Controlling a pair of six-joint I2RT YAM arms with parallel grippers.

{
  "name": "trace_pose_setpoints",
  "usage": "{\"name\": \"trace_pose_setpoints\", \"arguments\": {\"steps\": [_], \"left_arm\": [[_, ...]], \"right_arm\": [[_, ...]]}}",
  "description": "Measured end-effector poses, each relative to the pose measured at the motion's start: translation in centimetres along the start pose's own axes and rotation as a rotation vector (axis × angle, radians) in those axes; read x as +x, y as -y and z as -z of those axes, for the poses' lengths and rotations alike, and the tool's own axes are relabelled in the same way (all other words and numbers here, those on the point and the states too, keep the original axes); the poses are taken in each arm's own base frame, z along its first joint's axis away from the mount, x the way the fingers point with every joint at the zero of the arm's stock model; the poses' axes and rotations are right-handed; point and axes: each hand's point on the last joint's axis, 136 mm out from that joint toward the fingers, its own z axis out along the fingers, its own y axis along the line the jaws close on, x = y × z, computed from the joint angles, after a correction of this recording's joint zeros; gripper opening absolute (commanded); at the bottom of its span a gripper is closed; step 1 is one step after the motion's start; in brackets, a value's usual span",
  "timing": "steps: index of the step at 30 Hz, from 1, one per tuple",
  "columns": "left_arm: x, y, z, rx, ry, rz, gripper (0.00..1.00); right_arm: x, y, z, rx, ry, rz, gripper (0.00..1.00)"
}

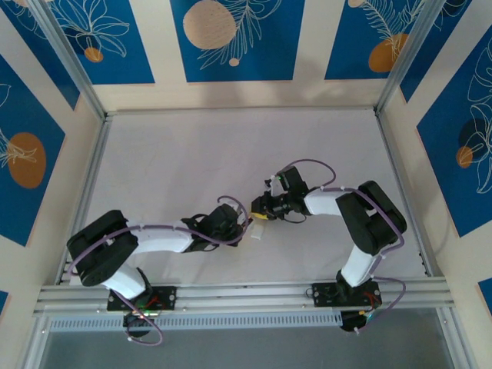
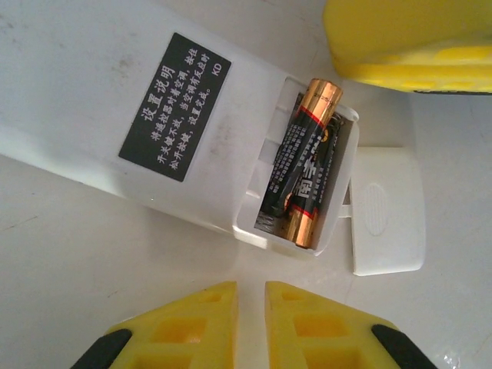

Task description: Load the batteries into the remote control

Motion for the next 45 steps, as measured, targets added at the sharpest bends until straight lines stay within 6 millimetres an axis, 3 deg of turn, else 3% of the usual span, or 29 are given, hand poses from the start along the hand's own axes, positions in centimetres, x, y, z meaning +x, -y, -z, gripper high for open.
{"name": "trace_pose_setpoints", "arguments": {"steps": [19,45], "left_arm": [[-0.1,-0.3,-0.5,0.004,-0.003,0.011,0.17],[-0.1,-0.3,-0.5,0.011,-0.011,0.017,0.17]], "right_arm": [[0.7,0.8,-0.7,0.014,-0.035,-0.005,0.22],[1.0,0.7,-1.4,0.127,-0.014,0.127,0.19]]}}
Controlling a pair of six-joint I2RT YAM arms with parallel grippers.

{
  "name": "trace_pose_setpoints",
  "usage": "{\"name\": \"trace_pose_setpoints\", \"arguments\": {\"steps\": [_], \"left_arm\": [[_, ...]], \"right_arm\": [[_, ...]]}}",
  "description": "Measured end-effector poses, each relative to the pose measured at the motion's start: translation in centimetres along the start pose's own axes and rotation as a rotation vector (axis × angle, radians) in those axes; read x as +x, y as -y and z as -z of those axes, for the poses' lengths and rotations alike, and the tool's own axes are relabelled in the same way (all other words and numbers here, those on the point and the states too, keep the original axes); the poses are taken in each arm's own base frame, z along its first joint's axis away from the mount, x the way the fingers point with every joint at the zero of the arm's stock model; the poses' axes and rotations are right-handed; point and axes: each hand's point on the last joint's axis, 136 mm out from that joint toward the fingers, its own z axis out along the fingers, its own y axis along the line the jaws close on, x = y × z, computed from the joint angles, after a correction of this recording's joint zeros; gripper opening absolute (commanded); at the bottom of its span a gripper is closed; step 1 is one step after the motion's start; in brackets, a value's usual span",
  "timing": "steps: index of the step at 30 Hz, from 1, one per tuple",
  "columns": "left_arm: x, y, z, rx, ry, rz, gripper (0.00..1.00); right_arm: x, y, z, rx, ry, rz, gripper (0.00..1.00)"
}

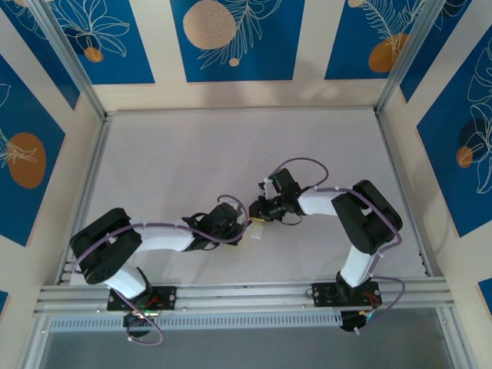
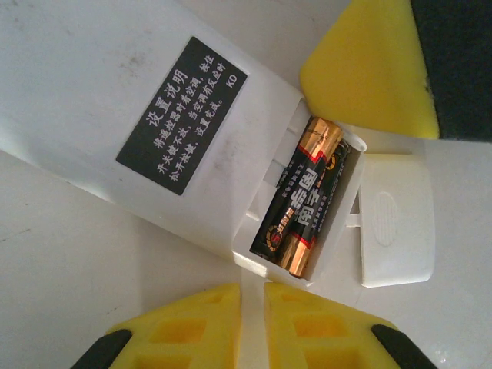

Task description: Load the batteries into the remote control

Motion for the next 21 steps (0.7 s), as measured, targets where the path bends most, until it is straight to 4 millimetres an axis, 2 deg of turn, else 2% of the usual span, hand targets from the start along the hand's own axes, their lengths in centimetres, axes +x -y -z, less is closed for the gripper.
{"name": "trace_pose_setpoints", "arguments": {"steps": [21], "left_arm": [[-0.02,-0.04,0.0,0.002,-0.002,0.002,0.17]], "right_arm": [[0.15,-0.31,-0.21,0.074,0.038,0.078,0.21]]}}
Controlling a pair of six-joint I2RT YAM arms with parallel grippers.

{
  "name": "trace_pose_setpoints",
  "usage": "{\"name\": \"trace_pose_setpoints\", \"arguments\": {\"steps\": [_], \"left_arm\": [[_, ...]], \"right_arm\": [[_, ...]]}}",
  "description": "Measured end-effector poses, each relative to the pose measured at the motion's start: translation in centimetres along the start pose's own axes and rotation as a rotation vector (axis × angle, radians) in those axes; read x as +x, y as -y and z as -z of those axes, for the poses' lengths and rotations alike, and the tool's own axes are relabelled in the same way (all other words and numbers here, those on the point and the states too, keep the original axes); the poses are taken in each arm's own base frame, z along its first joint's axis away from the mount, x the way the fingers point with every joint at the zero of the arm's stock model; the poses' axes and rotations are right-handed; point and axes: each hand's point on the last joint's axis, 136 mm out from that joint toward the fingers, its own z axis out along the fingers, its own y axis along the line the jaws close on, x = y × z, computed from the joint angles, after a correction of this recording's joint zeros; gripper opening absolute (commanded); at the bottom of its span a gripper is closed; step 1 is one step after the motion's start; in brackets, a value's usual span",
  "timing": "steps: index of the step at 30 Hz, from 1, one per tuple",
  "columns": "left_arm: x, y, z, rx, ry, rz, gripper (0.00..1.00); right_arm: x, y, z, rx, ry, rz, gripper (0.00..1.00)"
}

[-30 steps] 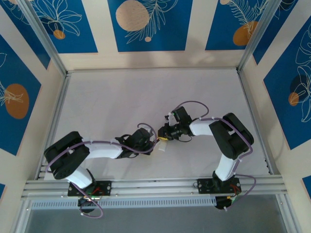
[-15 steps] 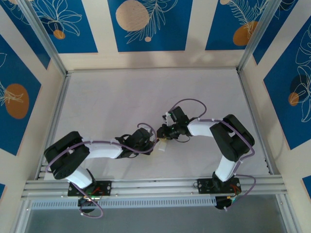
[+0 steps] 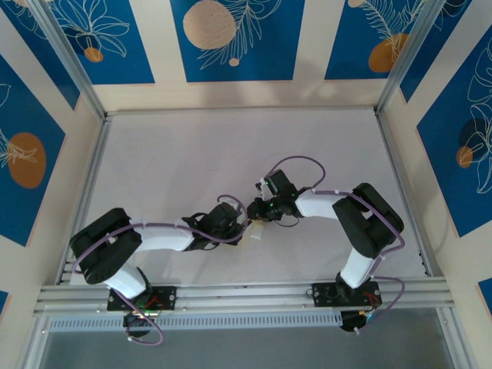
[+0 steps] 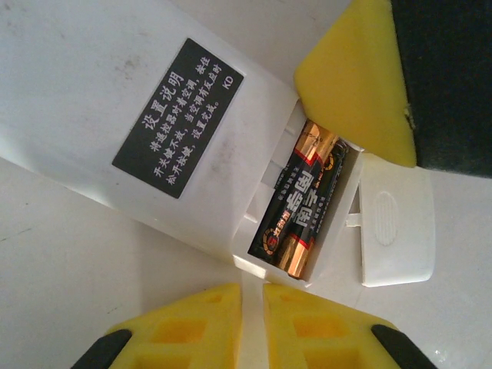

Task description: Load the batteries into the remote control

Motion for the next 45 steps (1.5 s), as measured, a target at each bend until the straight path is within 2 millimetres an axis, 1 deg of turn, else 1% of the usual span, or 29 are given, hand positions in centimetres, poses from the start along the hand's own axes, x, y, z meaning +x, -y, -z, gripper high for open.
{"name": "trace_pose_setpoints", "arguments": {"steps": [1,3,19,29,34,37,39,45], "left_arm": [[0.0,0.0,0.0,0.0,0.0,0.001,0.17],[0.0,0.0,0.0,0.001,-0.001,0.0,0.17],[0.0,0.0,0.0,0.004,-0.004,0.002,0.17],[0.0,0.0,0.0,0.005,-0.005,0.002,0.17],[0.1,0.0,0.0,0.007,-0.008,0.004,0.17],[0.0,0.0,0.0,0.007,-0.008,0.004,0.17],[0.0,0.0,0.0,0.007,-0.008,0.004,0.17],[0.0,0.0,0.0,0.007,-0.007,0.005,0.17]], "right_arm": [[0.0,0.0,0.0,0.001,0.0,0.001,0.23],[0.1,-0.1,0.0,0.001,0.0,0.004,0.24],[0.2,-0.3,0.0,-0.005,0.007,0.018,0.24],[0.2,-0.1,-0.2,0.057,0.002,0.053,0.23],[0.3,0.0,-0.1,0.073,0.003,0.055,0.26],[0.3,0.0,0.1,0.068,0.012,0.055,0.26],[0.3,0.0,0.4,0.065,0.014,0.054,0.28],[0.5,-0.7,1.6,0.031,-0.001,0.032,0.31]]}}
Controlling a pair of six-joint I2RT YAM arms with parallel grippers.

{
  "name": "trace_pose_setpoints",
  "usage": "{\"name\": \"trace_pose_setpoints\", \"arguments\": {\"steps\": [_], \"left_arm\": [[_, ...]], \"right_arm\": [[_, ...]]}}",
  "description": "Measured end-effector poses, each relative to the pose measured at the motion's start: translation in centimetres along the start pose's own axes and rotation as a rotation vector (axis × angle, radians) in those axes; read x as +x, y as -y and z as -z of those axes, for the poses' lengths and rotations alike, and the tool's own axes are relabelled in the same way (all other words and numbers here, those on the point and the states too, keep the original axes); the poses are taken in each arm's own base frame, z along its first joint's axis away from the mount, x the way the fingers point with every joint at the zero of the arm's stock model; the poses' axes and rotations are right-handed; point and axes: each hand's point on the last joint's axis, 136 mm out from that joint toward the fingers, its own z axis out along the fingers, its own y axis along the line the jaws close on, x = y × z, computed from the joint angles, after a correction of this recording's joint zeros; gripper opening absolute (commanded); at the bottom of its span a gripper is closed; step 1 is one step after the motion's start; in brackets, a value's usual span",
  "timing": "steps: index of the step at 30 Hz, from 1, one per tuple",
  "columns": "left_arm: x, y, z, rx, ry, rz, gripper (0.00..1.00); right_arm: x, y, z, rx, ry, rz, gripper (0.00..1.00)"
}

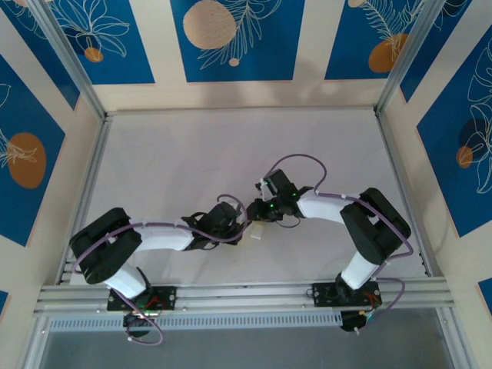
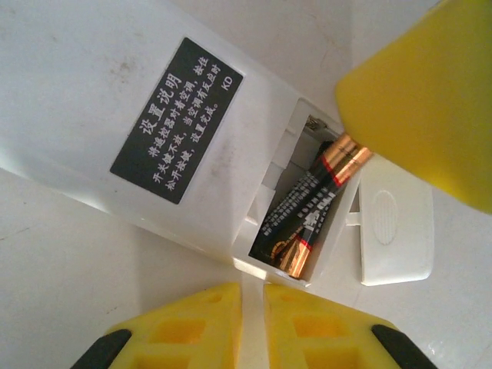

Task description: Load the batteries into the remote control

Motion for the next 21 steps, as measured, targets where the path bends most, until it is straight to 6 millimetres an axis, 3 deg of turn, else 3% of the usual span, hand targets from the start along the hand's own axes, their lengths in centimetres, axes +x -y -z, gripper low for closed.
{"name": "trace_pose_setpoints", "arguments": {"steps": [5,17,21], "left_arm": [[-0.1,0.0,0.0,0.001,0.002,0.0,0.17],[-0.1,0.0,0.0,0.001,0.002,0.001,0.17],[-0.1,0.0,0.0,0.001,0.003,0.001,0.17]], "right_arm": [[0.6,-0.5,0.6,-0.024,-0.034,-0.019,0.31],[2.0,0.5,-0.7,-0.009,-0.113,-0.083,0.31],[2.0,0.5,-0.8,-0.007,-0.115,-0.093,0.25]]}}
